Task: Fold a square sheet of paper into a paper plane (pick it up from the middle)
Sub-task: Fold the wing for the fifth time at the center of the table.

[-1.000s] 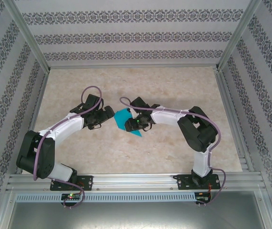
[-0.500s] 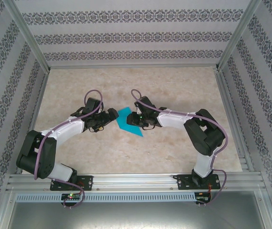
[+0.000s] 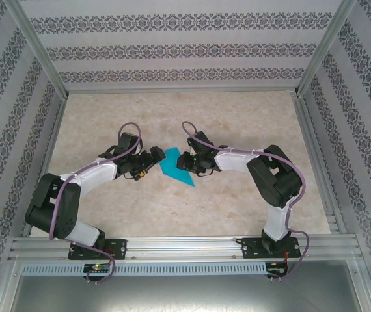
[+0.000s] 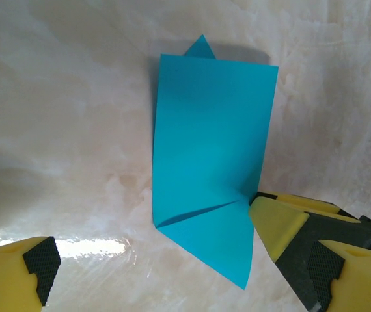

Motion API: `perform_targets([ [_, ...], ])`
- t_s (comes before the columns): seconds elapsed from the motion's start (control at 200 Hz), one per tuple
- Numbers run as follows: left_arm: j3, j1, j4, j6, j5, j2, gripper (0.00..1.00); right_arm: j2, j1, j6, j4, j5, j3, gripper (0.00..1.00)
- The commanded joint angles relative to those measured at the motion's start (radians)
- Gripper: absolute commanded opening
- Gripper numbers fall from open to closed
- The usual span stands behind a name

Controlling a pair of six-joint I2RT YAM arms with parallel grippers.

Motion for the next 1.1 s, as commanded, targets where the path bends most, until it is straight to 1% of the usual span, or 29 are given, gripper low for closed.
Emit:
perform_targets([
  [0.0, 0.002, -0.022, 0.038, -0.040, 0.039, 0.021, 1.00, 0.021, -0.010, 0.016, -0.009, 0.016, -0.024, 0.34],
  [0.11, 0.007, -0.036, 0.040, -0.054, 0.039, 0.035, 0.99, 0.022, -0.018, 0.022, -0.009, 0.013, -0.035, 0.33],
  [0.175, 0.014, -0.045, 0.041, -0.064, 0.040, 0.051, 0.97, 0.019, -0.022, 0.024, -0.010, 0.013, -0.041, 0.34],
  [0.255, 0.027, -0.058, 0.042, -0.075, 0.046, 0.076, 0.93, 0.018, -0.026, 0.026, -0.013, 0.014, -0.048, 0.33],
  [0.4, 0.049, -0.075, 0.060, -0.093, 0.067, 0.117, 0.85, 0.021, -0.038, 0.036, -0.005, -0.002, -0.059, 0.28],
  [0.515, 0.059, -0.081, 0.066, -0.096, 0.068, 0.134, 0.81, 0.020, -0.047, 0.041, 0.001, -0.013, -0.069, 0.27],
  [0.724, 0.064, -0.084, 0.079, -0.098, 0.074, 0.148, 0.70, 0.021, -0.058, 0.045, 0.011, -0.030, -0.077, 0.27],
  [0.839, 0.066, -0.083, 0.083, -0.104, 0.076, 0.157, 0.68, 0.022, -0.060, 0.044, 0.011, -0.035, -0.077, 0.27],
  [1.009, 0.077, -0.084, 0.102, -0.110, 0.098, 0.182, 0.61, 0.029, -0.060, 0.046, 0.011, -0.039, -0.075, 0.26],
  [1.094, 0.082, -0.085, 0.102, -0.110, 0.099, 0.195, 0.61, 0.030, -0.060, 0.045, 0.011, -0.042, -0.075, 0.26],
])
